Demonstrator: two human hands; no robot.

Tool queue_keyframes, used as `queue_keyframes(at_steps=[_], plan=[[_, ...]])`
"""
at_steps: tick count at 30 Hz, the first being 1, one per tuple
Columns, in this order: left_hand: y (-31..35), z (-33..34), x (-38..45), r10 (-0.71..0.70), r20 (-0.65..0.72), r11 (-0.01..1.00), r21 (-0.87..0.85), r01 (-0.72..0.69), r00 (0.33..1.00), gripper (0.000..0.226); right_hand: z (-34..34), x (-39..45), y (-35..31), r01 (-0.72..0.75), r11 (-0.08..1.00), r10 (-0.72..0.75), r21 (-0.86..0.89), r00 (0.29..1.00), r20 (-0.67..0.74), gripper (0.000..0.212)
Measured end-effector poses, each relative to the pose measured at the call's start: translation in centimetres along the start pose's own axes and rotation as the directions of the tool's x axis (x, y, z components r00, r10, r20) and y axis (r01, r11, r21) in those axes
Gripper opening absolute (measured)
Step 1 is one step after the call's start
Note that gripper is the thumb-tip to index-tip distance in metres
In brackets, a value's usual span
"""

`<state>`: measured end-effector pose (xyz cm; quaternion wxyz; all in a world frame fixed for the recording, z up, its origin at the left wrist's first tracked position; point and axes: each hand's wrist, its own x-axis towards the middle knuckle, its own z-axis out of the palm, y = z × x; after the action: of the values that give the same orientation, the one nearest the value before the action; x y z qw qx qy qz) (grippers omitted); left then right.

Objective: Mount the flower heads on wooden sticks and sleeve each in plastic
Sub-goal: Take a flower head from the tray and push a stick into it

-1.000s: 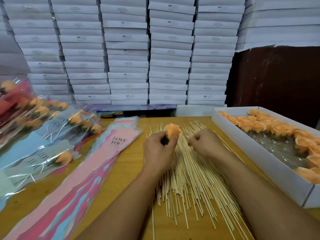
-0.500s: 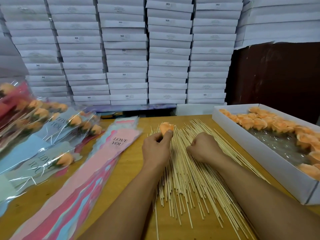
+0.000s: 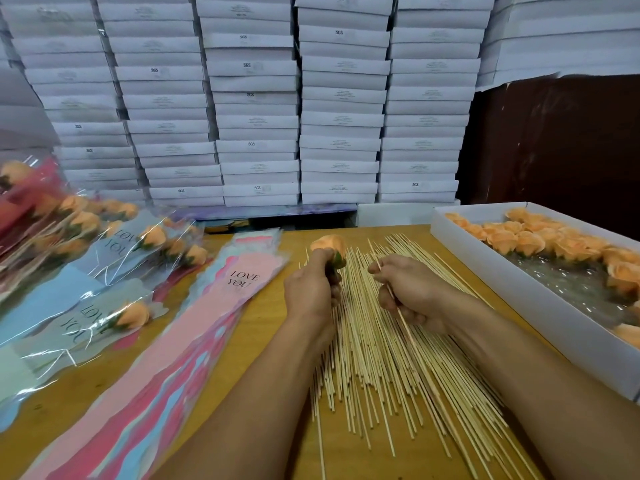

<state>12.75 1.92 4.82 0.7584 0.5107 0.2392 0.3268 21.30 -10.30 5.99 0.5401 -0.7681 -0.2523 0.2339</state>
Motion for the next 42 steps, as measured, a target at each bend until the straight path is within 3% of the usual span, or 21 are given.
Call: queue_keyframes(at_steps=[4,8,14,18,24,31,42], plan=[[0.6,-0.1,0.2,-0.154,0.126,0.963,-0.202,0.177,0.98,0.034,0.6,-1.0,-0.6,0.155,0.983,-0.159,0.094,0.987,0.037,0.023],[1.2,-0.4,0.1,-0.221,0.25,0.888,-0.349,0.301,0.943,0.037,1.0,-2.3,-1.3,0.218,0.943,-0.25,0.252,0.962,0.106,0.033],[1.7,-0.5,0.0,-0.239,0.317,0.826,-0.43,0.363,0.918,0.038,2.5,-3.6,-1.9,0.31,0.927,-0.345,0.21,0.925,0.159,0.045],[2.0,-0.4,-0.1,-0.253,0.315,0.793,-0.474,0.382,0.915,0.039,3.6,-4.3,-2.0,0.431,0.889,-0.453,0.152,0.878,0.157,0.04],[2.1,-0.3,0.0,-0.242,0.289,0.799,-0.482,0.359,0.926,0.039,3.6,-4.4,-2.1,0.489,0.87,-0.492,0.059,0.859,0.138,0.041],[1.8,-0.1,0.0,-0.196,0.298,0.817,-0.477,0.323,0.934,0.05,3.7,-4.5,-2.0,0.48,0.875,-0.483,0.057,0.866,0.129,0.036],[1.7,0.0,0.0,-0.187,0.315,0.81,-0.486,0.327,0.93,0.043,3.8,-4.6,-2.2,0.479,0.864,-0.498,0.152,0.859,0.123,0.038]])
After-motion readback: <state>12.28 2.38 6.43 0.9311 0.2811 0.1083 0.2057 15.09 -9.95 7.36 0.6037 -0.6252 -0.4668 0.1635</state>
